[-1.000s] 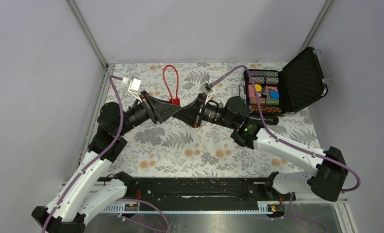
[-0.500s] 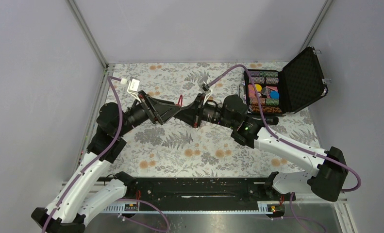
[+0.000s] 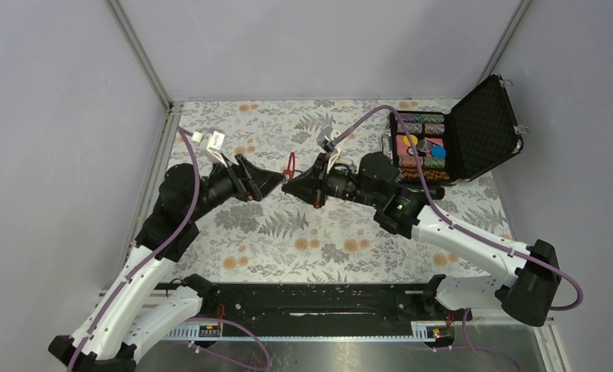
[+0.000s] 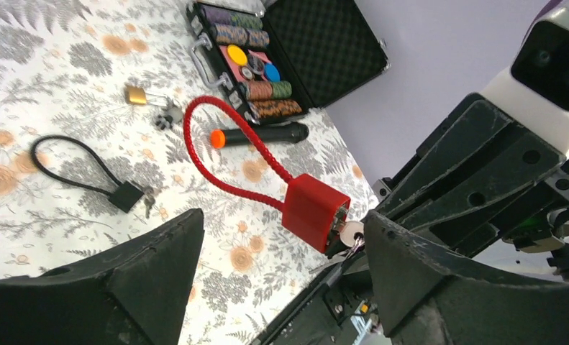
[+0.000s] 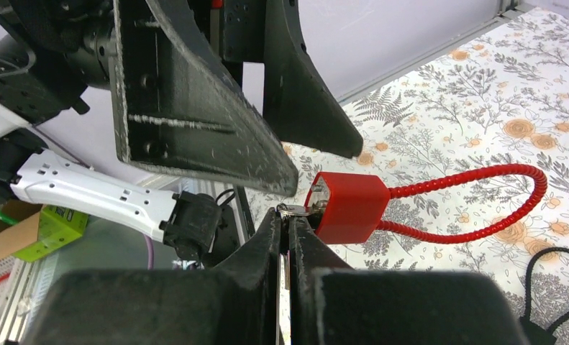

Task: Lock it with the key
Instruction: Lock the lock.

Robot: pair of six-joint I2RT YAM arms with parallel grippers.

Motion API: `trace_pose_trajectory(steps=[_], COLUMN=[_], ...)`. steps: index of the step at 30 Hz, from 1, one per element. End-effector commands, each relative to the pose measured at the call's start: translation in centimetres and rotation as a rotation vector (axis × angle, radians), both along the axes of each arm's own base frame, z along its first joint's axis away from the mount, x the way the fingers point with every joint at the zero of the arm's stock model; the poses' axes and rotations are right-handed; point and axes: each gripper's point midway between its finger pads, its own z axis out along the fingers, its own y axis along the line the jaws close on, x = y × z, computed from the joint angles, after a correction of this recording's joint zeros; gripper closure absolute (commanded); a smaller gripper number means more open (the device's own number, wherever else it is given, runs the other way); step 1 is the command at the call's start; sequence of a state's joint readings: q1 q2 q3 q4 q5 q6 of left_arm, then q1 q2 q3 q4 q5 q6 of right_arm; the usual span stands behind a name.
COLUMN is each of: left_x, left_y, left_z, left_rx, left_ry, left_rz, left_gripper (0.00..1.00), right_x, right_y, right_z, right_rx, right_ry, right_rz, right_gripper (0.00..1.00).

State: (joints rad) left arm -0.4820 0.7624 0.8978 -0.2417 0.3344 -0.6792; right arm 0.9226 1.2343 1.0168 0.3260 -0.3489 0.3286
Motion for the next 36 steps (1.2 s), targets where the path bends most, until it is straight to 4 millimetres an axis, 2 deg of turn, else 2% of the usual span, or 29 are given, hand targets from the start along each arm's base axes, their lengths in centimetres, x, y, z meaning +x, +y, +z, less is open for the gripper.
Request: trace_pose_trajectory(steps=[1, 4, 8, 10, 12, 16, 21, 29, 36], left_x=[-0.3, -0.3, -0.3, -0.7, -1.4, -4.5, -9.2, -11.0, -13.5], left_y=[2.0, 1.5, 0.7, 0.6, 0.5, -0.7, -2.7, -5.3, -5.9], left_z=[3.9, 3.5, 2.6, 2.7, 3.7, 5.9, 6.4, 4.0, 1.5], left_rx=[-0.016, -0.024, -0.003, 0.031, 0.083, 0.126, 0.077, -0.009, -0.001], left_ry=[-0.123, -0.069, -0.049, -0.113, -0.252, -0.528, -0.774, -0.680, -0.689], left_rz=[0.080, 0.062, 0.011, -0.024, -0.080, -0.277, -0.610, -0.948, -1.108], left_gripper=[0.17, 0.14, 0.13, 0.13, 0.13, 0.14, 0.16, 0.15, 0.16], right_x=[-2.0, -2.9, -3.8, -4.4, -5.0, -5.8, -7.4, -10.6, -11.5], right_y=[-0.9, -1.2, -1.6, -1.8, -2.4, -3.9, -5.4, -6.3, -6.5], right_z=[3.8, 2.9, 2.8, 2.8, 2.4, 2.1, 2.2, 3.1, 3.5], right_rx=[0.026, -0.046, -0.090, -0.110, -0.154, -0.198, -0.214, -0.170, -0.154], right_ry=[-0.173, -0.233, -0.271, -0.267, -0.265, -0.224, -0.188, -0.144, -0.150], right_rz=[0.094, 0.154, 0.215, 0.251, 0.288, 0.328, 0.369, 0.508, 0.561], right_gripper=[1.00, 1.00, 1.00, 1.00, 1.00, 1.00, 1.00, 1.00, 1.00])
